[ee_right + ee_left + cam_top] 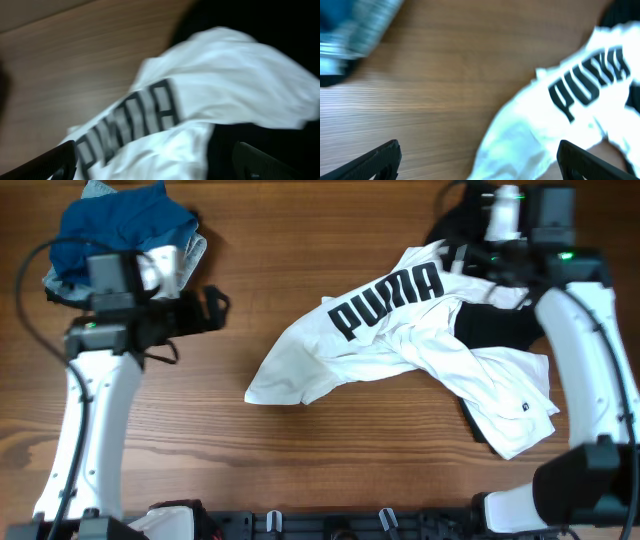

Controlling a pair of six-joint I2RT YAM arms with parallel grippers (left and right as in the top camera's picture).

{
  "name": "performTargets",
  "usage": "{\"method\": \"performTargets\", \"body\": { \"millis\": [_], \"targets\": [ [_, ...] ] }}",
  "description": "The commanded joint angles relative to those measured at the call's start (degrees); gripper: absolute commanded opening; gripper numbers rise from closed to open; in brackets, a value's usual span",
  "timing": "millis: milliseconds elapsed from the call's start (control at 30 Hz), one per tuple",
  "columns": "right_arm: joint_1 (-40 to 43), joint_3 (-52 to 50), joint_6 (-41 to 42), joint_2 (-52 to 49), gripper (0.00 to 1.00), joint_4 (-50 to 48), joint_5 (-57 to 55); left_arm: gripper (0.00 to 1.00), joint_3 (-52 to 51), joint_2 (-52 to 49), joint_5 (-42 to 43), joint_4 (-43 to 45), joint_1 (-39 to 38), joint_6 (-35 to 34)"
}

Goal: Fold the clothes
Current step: 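Drag the white shirt with the right gripper toward table center, then reach the left gripper to the shirt's left edge and grasp it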

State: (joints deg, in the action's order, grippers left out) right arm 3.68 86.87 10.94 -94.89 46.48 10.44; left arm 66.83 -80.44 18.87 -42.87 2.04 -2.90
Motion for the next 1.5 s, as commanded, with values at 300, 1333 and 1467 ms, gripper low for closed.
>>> {"method": "performTargets", "body": {
  "millis": [300, 1333, 1467],
  "targets": [
    [22.0, 0.4, 6.7, -16.8, 0.99, -4.4, -8.0, 0.98, -1.4, -20.7, -2.5, 1.4, -12.0, 2.7],
    [30.8, 14.6, 7.2, -24.0, 0.04, -2.0, -9.1, 1.0, -1.4, -25.2, -3.5, 3.4, -12.0, 4.2],
    [32.4, 27.7, 7.1, -22.9, 0.04, -1.3, -5.5, 1.0, -1.4, -25.2, -3.5, 3.4, -12.0, 4.2]
  ]
}}
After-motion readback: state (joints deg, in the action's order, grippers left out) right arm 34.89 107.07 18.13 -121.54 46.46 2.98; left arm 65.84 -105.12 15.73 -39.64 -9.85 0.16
